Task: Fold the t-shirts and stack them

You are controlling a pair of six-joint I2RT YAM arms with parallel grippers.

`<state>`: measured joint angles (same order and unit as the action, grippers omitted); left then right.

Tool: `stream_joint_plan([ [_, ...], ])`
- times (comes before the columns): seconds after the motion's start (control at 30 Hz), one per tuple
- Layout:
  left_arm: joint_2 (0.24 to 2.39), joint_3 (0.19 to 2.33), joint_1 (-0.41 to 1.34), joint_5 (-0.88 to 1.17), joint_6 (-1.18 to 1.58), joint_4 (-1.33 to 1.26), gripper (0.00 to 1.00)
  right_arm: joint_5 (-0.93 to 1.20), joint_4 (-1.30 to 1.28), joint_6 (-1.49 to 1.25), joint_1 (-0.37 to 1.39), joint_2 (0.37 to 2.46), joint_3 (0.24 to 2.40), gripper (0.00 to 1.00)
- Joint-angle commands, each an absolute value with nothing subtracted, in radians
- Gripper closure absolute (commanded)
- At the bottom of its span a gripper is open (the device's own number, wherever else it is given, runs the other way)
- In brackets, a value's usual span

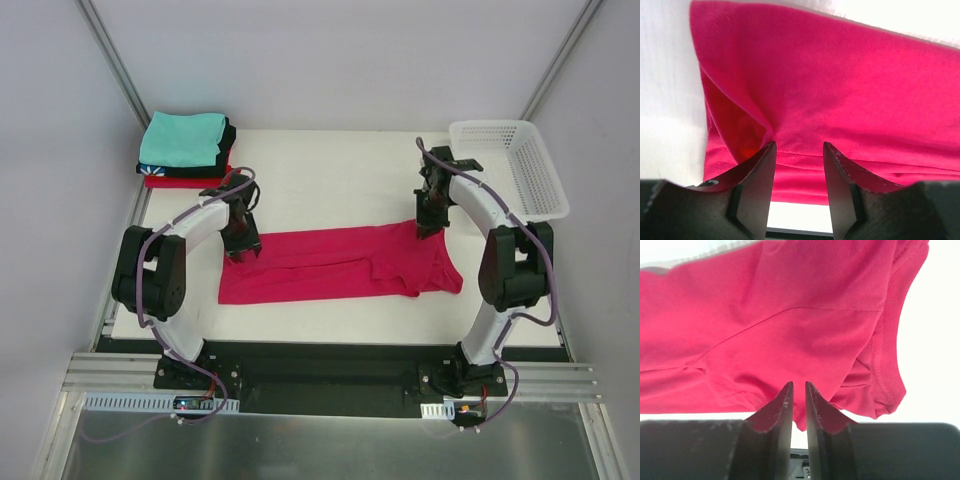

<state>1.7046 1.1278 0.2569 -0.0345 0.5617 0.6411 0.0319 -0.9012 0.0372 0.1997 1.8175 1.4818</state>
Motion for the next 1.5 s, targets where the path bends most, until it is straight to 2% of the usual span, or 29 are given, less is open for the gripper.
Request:
stream_joint_plan([
  [0.0,1.681,1.095,0.291,-0.087,0.586,0.678,0.58,0.023,-0.877,0.035,0.19,1.876,1.44,0.79],
  [0.3,1.605,1.0,0.337,-0.089,0.617,0.686,0.59,0.045,-0.894,0.046,0.189,2.095,1.568,0.73],
  [0.53,1.543,0.962,0.385,-0.098,0.638,0.707,0.59,0.035,-0.953,0.057,0.179,2.187,1.696,0.68],
  [0.73,1.503,0.876,0.428,-0.113,0.672,0.715,0.59,0.04,-1.051,0.067,0.176,2.305,1.925,0.66],
  [0.9,1.479,0.847,0.442,-0.132,0.683,0.724,0.6,0.092,-1.068,0.072,0.176,2.338,2.014,0.66],
  [1.1,1.491,0.896,0.451,-0.133,0.681,0.747,0.61,0.094,-1.063,0.081,0.176,2.332,2.005,0.66],
  [1.47,1.52,0.897,0.538,-0.129,0.742,0.75,0.63,0.204,-1.097,0.069,0.175,2.421,2.152,0.59],
])
